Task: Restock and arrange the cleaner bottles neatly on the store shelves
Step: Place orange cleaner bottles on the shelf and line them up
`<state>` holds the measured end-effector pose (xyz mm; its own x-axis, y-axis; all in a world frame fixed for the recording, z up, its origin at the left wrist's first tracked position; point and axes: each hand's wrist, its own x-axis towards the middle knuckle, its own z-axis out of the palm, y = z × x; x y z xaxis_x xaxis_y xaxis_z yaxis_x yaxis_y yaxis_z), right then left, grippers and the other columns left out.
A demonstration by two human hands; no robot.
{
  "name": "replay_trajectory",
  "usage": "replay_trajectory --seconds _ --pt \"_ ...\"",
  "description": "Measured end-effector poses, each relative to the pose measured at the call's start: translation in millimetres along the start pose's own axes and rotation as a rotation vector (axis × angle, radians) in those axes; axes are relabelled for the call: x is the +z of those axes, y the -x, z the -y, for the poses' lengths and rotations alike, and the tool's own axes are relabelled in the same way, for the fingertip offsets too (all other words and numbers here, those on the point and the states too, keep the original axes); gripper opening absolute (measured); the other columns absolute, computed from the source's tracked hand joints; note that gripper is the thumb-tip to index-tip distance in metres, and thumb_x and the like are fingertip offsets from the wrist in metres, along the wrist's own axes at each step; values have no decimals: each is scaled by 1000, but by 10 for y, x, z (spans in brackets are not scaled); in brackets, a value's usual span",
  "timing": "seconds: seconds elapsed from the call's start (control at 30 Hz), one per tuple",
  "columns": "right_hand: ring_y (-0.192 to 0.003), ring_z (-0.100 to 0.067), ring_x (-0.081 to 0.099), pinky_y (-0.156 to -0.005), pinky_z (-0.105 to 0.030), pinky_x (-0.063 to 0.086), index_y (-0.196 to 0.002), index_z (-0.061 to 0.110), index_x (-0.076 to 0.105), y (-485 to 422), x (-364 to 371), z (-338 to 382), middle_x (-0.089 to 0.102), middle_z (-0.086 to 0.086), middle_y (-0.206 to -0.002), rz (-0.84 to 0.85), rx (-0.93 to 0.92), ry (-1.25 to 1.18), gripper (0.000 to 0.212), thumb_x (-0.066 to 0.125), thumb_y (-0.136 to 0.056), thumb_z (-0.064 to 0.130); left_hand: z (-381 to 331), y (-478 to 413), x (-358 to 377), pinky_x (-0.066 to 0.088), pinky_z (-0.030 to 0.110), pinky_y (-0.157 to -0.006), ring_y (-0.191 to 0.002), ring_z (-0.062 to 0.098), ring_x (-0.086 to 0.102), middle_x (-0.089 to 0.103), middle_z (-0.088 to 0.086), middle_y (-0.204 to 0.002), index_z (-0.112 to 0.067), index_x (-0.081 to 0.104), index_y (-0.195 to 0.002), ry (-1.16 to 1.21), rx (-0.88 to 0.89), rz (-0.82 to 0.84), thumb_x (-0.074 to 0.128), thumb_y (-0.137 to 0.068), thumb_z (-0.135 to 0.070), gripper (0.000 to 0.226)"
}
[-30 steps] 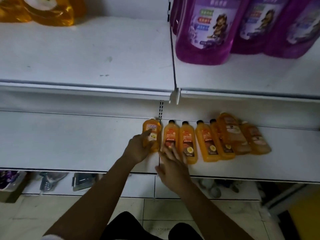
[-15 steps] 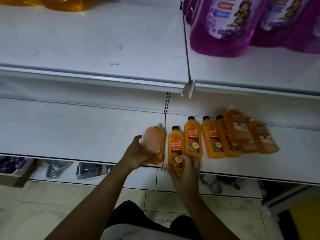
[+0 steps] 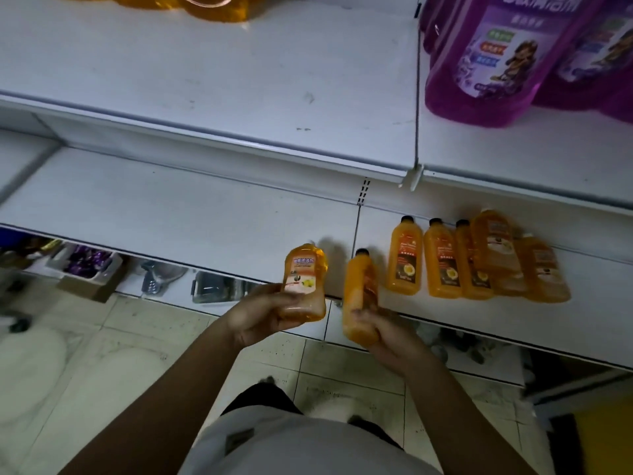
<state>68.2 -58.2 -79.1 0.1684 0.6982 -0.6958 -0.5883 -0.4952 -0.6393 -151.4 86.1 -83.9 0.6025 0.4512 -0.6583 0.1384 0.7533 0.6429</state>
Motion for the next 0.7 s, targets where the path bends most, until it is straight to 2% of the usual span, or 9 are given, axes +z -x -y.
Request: replay_trajectory --seconds 0.07,0.13,0.17,0.23,0.33,0.43,0.5,0.6,0.7 --pt "-109 -38 73 -101 -53 55 -135 17 56 85 53 -18 77 -11 -116 49 -36 195 75 88 -68 10 22 239 -81 58 51 -101 -118 38 71 69 22 -133 -4 56 -138 30 53 -16 81 -74 -2 69" --pt "-110 -33 74 -103 -58 54 -133 35 53 151 165 7 76 -1 -120 36 -128 398 93 102 -54 30 15 477 -141 58 52 -100 -120 40 69 68 23 -134 -5 52 -142 11 129 -31 88 -65 -4 84" --pt "-112 -26 73 -102 -57 55 -132 40 51 194 234 46 74 3 -123 35 -191 501 99 103 -48 43 -2 606 -150 57 53 -101 -122 41 67 67 23 -135 -6 51 -143 -9 173 -40 90 -61 -6 91" --pt "-114 -14 69 -97 -49 58 -138 41 45 273 381 124 68 11 -126 62 -300 632 108 99 -45 52 -40 870 -147 54 56 -104 -125 43 65 64 24 -137 -9 48 -146 -39 266 -71 90 -59 -8 98" --pt "-109 -3 67 -85 -29 58 -141 43 39 439 590 191 64 18 -126 158 -425 709 100 99 -60 41 -110 1287 -79 53 58 -106 -126 40 64 65 20 -137 -18 45 -149 -65 390 -156 90 -63 -12 97" --pt "-106 7 65 -74 -16 56 -137 43 40 666 795 259 65 23 -119 237 -519 721 86 94 -71 35 -176 1672 102 58 50 -100 -121 33 69 70 11 -131 -25 50 -144 -54 510 -300 97 -61 -30 96" --pt "-104 2 68 -75 -14 55 -133 37 45 835 893 309 68 23 -113 288 -562 677 76 89 -72 37 -168 1891 241 59 48 -98 -118 31 70 72 11 -128 -25 53 -142 -38 581 -400 98 -58 -51 99" --pt "-95 -7 73 -74 -18 56 -130 29 50 1179 1072 487 72 15 -106 337 -661 605 79 85 -62 50 -202 2220 389 60 48 -96 -115 35 71 74 12 -122 -21 57 -138 11 705 -534 96 -51 -65 104" --pt "-88 -10 75 -69 -20 57 -125 29 54 1456 1225 733 75 12 -98 357 -738 544 74 88 -60 36 -424 2487 477 58 51 -94 -115 37 71 74 13 -121 -20 57 -138 -15 804 -622 97 -46 -67 111"
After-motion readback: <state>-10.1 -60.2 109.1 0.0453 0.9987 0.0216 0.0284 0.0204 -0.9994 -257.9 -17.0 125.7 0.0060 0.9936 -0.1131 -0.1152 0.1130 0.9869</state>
